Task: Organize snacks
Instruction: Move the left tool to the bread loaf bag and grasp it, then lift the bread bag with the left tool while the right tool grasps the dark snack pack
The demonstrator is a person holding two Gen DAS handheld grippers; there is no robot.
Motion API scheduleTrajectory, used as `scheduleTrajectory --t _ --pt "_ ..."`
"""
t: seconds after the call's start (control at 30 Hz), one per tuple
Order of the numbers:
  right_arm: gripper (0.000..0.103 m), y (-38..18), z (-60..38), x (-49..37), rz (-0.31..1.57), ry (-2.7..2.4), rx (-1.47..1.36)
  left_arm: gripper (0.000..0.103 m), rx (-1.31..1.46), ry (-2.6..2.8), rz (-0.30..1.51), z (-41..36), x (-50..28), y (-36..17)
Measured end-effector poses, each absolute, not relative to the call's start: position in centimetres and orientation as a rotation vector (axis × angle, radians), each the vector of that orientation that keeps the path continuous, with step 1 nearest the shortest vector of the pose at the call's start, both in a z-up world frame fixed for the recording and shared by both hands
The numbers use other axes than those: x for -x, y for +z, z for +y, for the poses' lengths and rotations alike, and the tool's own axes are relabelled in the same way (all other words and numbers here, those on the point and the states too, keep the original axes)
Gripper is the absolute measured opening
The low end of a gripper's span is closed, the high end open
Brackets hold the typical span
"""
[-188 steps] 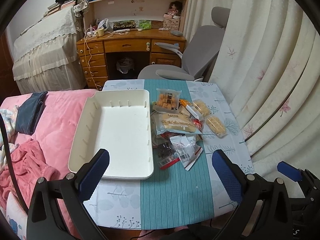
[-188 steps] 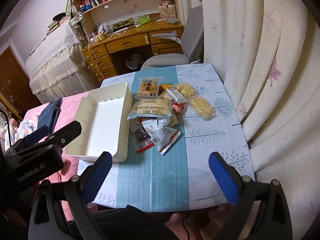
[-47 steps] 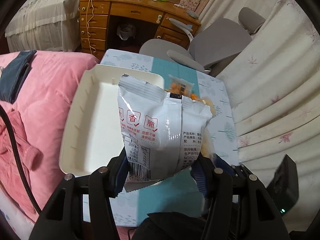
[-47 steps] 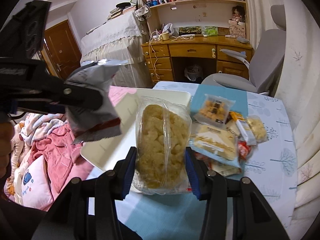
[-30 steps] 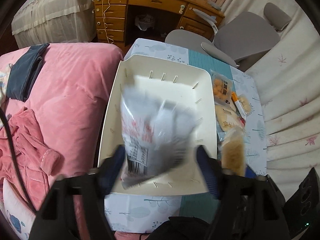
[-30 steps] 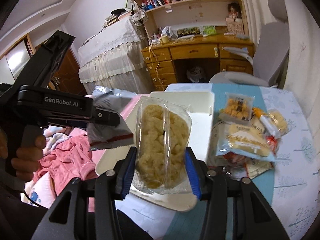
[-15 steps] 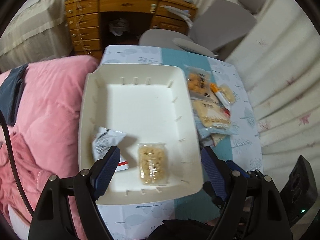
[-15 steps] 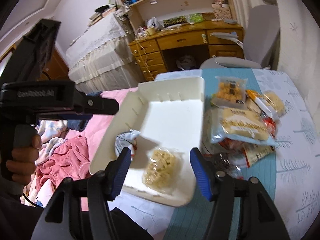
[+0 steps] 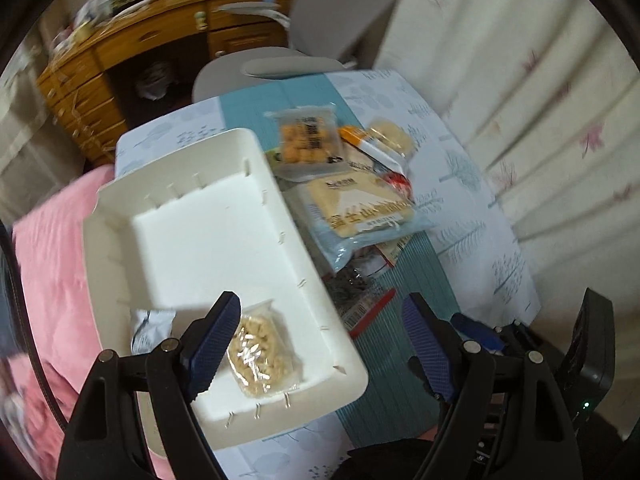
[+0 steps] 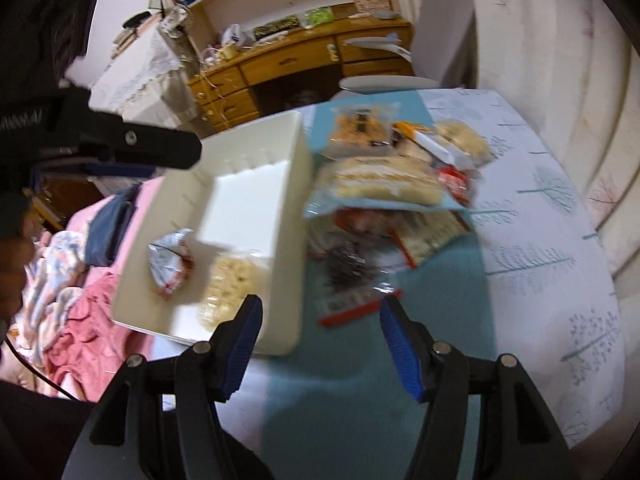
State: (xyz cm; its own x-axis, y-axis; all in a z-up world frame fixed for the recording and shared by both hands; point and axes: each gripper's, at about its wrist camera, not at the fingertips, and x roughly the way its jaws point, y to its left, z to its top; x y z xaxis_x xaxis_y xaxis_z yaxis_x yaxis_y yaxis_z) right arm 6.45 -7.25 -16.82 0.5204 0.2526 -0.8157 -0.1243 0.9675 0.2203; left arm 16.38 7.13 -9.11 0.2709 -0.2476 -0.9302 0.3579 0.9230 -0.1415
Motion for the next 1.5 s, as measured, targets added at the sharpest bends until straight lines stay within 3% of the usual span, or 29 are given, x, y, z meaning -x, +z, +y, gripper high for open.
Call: scheduleTrajectory --t 0.6,1.1,1.5 --pt "0.061 -21.9 -7.6 -8.3 0.875 0.260 0.017 0.082 -0.650 -0.544 1.310 -4.7 -21.3 -17.8" --pt "0.068 -26.6 -5.5 -12.0 0.927 0.321 0.065 0.082 -0.659 -0.507 1.352 -6.8 -24.7 -22.7" --pt "0.068 -28.0 -4.1 -13.0 0.921 0.339 0.109 0.059 -0.549 -0.478 1.318 -6.2 -26.2 -22.6"
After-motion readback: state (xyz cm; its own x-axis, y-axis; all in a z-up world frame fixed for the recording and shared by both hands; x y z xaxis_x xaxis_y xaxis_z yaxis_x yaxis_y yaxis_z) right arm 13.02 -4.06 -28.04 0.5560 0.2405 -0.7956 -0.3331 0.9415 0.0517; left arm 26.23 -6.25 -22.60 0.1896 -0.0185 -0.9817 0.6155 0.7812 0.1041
